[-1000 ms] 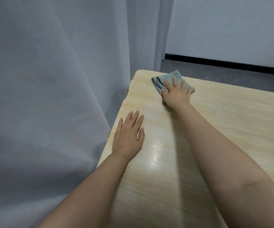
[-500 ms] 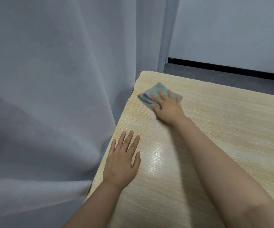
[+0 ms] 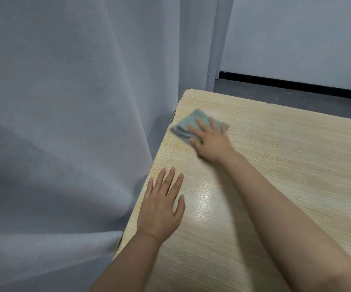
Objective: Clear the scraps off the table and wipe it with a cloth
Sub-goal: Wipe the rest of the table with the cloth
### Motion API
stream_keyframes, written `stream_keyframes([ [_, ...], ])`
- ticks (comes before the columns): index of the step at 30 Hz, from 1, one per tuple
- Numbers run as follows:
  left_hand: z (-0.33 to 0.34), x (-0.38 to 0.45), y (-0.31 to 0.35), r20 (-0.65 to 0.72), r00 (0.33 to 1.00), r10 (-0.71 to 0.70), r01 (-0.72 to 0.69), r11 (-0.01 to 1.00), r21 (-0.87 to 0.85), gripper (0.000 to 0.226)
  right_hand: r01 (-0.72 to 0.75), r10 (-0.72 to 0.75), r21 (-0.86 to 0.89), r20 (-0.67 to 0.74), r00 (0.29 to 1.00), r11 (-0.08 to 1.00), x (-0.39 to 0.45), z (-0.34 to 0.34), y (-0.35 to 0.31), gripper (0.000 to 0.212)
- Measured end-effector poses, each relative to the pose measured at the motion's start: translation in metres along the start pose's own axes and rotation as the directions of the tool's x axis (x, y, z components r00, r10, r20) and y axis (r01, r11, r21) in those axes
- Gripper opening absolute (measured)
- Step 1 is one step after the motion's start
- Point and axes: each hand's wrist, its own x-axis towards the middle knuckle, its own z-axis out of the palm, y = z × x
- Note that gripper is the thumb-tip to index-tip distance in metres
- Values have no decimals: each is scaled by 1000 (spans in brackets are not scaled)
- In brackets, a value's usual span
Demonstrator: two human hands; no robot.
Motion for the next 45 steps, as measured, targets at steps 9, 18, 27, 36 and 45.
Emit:
stream_keyframes([
  [9,1,0,0,8,1000,5,-5,1000,1,53,-324,328,65,-74,942,944,-14,8,-4,48],
  [18,0,0,0,-7,1000,-1,1,1000,-10,53,-10,9,87,16,1000,996,-20,2,14,48],
  [27,-6,-2,2,39,999,-22,24,999,-38,61,-56,60,79,-50,997,995,-47,22,-35,47],
  [36,-18,-44,5,98,993,-73,82,993,-88,64,-280,285,105,-41,958,954,-35,8,7,49],
  [45,-6,-89,5,44,997,-67,69,997,-37,52,292,-292,11,34,956,956,-83,41,-78,46],
])
